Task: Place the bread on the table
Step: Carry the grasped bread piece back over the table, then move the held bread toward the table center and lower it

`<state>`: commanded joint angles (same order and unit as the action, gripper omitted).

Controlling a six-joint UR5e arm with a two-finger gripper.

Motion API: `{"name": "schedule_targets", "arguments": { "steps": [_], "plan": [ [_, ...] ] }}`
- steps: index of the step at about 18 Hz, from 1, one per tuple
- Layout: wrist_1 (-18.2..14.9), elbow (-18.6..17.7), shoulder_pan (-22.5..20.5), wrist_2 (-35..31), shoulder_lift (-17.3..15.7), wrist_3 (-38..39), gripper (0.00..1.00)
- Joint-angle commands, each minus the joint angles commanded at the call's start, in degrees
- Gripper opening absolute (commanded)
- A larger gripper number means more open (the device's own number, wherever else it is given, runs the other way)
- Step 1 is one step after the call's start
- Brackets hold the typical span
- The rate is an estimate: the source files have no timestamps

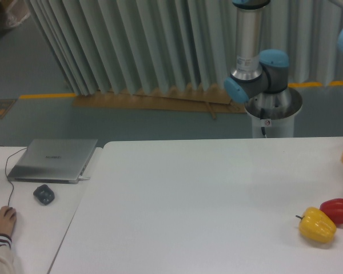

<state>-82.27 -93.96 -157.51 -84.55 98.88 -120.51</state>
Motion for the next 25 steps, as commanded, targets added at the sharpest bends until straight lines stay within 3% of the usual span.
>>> {"name": "schedule_targets", "arguments": {
  "steps": [6,12,21,25],
  "plan": [
    [0.2,-0.4,7.9,-0.1,-0.1,13.1,0.39],
    [0.7,-0.3,12.7,0.1,0.3,23.4,0.39],
    [5.4,-0.3,19.8,-1.7,2.1,39.2,0.39],
    [6.8,-0.2,22.6,-3.4,3.2,42.4,0.40]
  ]
}}
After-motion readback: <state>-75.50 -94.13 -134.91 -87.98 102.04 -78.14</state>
